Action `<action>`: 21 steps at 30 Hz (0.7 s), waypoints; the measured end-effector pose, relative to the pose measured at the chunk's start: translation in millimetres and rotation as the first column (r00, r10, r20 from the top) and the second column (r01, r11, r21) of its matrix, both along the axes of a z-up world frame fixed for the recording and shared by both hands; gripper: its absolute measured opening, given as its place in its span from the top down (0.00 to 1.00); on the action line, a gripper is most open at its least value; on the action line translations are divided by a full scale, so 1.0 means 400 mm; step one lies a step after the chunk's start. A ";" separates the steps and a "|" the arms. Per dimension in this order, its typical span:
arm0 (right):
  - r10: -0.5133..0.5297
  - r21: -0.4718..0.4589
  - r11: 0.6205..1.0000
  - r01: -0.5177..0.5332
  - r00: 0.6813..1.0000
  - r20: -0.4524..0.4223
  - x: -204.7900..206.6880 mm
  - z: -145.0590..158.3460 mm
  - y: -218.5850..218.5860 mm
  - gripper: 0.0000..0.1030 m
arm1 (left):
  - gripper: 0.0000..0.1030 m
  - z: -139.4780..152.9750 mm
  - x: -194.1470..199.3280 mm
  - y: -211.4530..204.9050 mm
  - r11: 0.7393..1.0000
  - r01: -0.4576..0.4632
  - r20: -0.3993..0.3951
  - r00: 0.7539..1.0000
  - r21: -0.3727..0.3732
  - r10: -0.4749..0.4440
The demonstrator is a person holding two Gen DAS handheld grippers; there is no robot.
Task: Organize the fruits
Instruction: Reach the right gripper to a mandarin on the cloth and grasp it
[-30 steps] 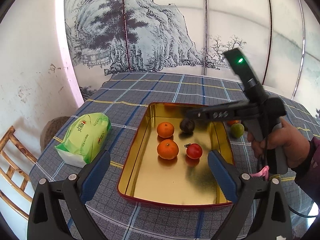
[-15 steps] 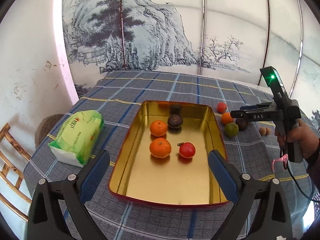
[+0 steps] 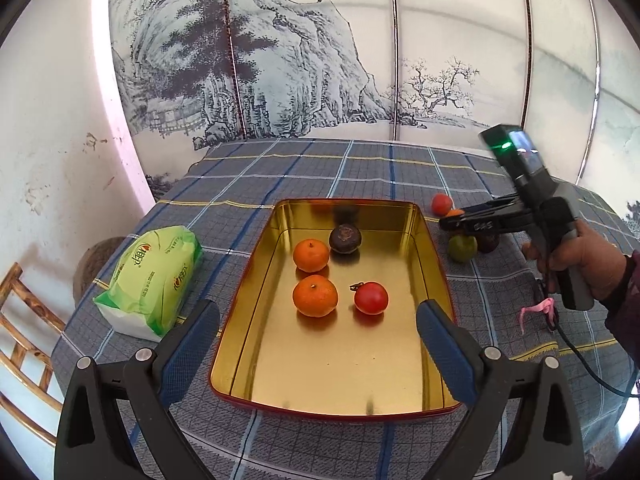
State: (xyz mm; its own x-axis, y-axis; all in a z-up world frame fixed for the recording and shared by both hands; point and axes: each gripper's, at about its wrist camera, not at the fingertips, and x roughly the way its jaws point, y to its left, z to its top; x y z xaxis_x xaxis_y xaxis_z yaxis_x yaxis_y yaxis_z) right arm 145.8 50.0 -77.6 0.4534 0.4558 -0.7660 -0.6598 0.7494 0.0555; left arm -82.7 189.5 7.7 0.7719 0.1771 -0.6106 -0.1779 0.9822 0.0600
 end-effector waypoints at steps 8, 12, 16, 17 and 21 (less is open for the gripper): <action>-0.179 0.126 0.978 0.165 0.978 0.105 -0.114 0.068 -0.318 0.65 | 0.06 0.023 0.010 -0.078 0.993 0.107 0.009 0.994 0.049 -0.108; -0.314 0.078 0.949 0.306 0.939 0.138 -0.153 0.048 -0.498 0.78 | 0.06 0.029 0.031 -0.155 0.975 0.203 0.002 0.979 0.089 -0.204; -0.386 0.075 0.922 0.380 0.920 0.077 -0.163 -0.009 -0.632 0.78 | 0.06 0.031 0.072 -0.230 0.958 0.262 -0.021 0.965 0.114 -0.261; -0.395 0.089 0.917 0.389 0.917 0.061 -0.167 -0.021 -0.655 0.78 | 0.06 0.034 0.079 -0.246 0.956 0.270 -0.022 0.963 0.116 -0.269; -0.408 0.180 0.900 0.397 0.913 0.021 -0.165 -0.027 -0.705 0.77 | 0.05 0.042 0.099 -0.300 0.946 0.299 -0.022 0.954 0.127 -0.299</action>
State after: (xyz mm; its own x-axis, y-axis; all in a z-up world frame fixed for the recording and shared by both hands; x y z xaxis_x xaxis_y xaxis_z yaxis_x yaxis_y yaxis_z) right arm 79.7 -232.0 -88.3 0.6660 0.3447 -0.6615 -0.3096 0.9346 0.1753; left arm -43.2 69.3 24.3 0.7998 0.0147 -0.6001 0.1230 0.9745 0.1878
